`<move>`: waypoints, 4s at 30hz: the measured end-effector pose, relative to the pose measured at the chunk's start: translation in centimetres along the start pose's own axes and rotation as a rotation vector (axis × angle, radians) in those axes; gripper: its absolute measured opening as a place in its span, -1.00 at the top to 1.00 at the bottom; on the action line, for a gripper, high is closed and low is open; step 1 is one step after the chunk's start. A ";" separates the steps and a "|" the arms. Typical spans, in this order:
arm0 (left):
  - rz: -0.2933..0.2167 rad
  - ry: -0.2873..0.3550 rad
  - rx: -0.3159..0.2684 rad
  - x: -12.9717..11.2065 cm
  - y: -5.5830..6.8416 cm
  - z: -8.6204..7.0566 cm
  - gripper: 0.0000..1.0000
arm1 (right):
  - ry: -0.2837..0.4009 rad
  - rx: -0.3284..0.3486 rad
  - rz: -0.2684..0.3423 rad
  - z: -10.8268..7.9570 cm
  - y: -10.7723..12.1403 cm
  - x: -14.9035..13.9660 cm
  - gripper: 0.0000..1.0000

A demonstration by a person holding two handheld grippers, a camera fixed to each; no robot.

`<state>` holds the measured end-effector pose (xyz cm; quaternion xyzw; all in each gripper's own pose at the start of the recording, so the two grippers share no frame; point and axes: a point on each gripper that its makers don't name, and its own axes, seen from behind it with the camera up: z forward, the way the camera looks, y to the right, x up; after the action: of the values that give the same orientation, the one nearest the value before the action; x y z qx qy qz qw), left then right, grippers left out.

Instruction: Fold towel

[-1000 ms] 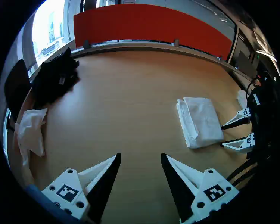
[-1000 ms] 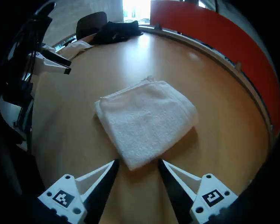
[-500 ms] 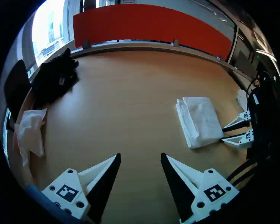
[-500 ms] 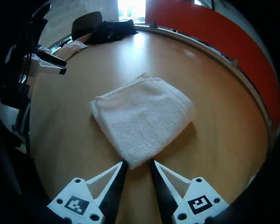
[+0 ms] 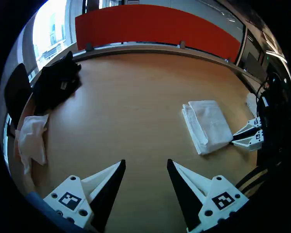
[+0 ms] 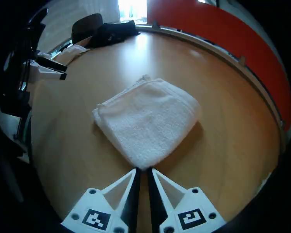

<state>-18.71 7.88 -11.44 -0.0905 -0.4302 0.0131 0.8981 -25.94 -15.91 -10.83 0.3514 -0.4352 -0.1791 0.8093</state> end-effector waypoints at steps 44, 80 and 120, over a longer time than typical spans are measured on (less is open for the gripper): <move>0.026 0.050 0.001 1.6 0.1 -1.1 -0.57 | 0.273 -0.049 -0.119 -8.4 1.8 17.1 0.91; 0.030 0.077 -0.012 3.1 0.2 -1.7 -0.57 | 0.275 -0.105 -0.108 -14.3 8.5 17.0 0.91; 0.036 0.042 0.025 2.5 0.5 -1.3 -0.57 | 0.159 -0.325 0.089 -23.2 30.1 6.7 0.91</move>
<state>-16.12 8.41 -10.34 -0.0871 -0.4093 0.0328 0.9077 -3.42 10.39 6.20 0.2093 -0.3504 -0.1828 0.8944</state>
